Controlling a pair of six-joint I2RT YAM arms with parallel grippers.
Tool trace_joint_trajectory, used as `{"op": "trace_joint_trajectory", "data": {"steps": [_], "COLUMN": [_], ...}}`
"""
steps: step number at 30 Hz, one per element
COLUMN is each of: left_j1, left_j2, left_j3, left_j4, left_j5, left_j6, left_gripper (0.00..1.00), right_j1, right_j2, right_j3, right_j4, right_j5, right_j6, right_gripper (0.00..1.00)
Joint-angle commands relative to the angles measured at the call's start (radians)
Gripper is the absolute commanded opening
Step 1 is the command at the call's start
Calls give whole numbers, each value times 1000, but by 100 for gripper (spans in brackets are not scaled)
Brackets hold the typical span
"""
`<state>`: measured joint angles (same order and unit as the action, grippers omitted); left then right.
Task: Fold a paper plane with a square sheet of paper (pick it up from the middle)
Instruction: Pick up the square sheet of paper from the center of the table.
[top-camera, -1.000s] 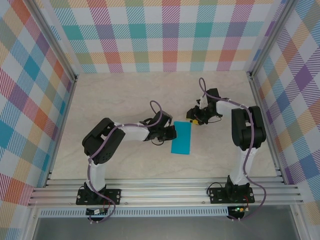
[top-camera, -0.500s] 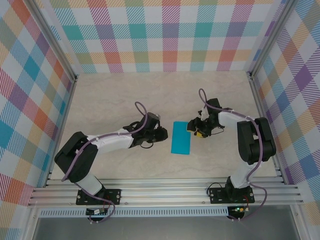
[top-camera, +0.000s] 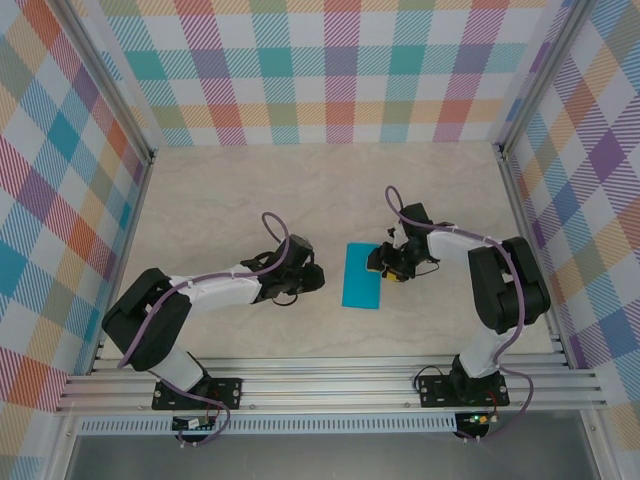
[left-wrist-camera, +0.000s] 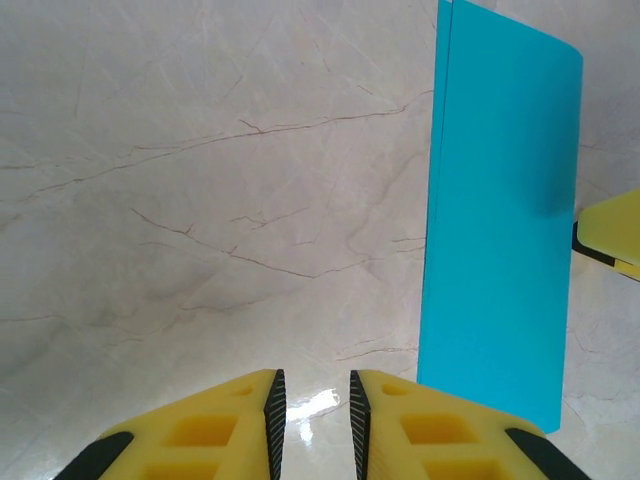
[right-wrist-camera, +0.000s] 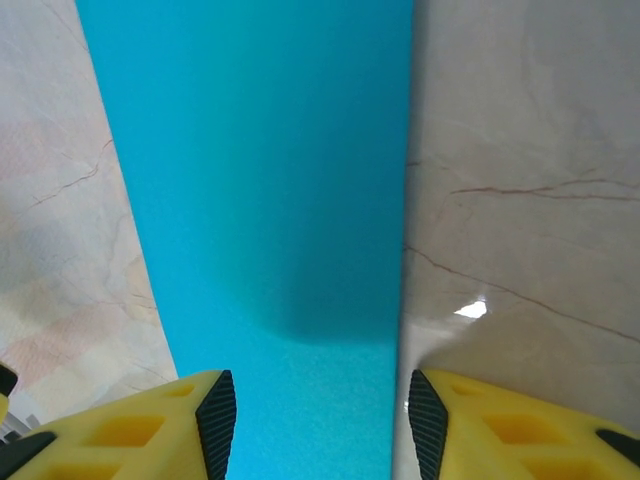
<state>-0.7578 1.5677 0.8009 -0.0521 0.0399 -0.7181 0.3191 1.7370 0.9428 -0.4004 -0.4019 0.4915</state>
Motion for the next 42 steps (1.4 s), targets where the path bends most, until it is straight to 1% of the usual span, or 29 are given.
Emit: {"op": "trace_joint_trajectory", "data": {"steps": [1,8,12,13,14,19,27,32,34,39,42], "left_j1": [3,8,9,10,11,14,37,52,58,72,77], "left_j2": [-31,-29,-31,-31,-32,-42,-81,-112,-124,-147,-153], "left_j3": [-17,-20,-20,-20,-20,-25,-30,-47,-53,-61,-60], "left_j4": [-12,-16,-15,-16,-17,-23,-69,-83,-92,-102,-105], "left_j5": [-25,-28,-27,-28,-29,-36,-65,-73,-77,-82,-81], "left_j6": [-13,-14,-16,-15,-16,-19,-27,-30,-30,-30,-31], "left_gripper": [26,26,26,26,26,26,26,26,26,26,27], "right_j1": [35,51,55,55,55,55,55,54,55,60,71], "right_j2": [-18,-33,-29,-28,-29,-49,-74,-101,-120,-134,-111], "right_j3": [-16,3,31,33,35,42,63,60,58,29,15], "right_j4": [3,-6,-55,-53,-49,-41,-28,1,23,128,174], "right_j5": [-26,-48,-7,-19,-34,-78,-148,-203,-229,-299,-304], "right_j6": [13,-3,-20,-24,-25,-19,-3,28,47,114,137], "right_gripper": [49,48,38,33,30,24,12,11,12,14,15]}}
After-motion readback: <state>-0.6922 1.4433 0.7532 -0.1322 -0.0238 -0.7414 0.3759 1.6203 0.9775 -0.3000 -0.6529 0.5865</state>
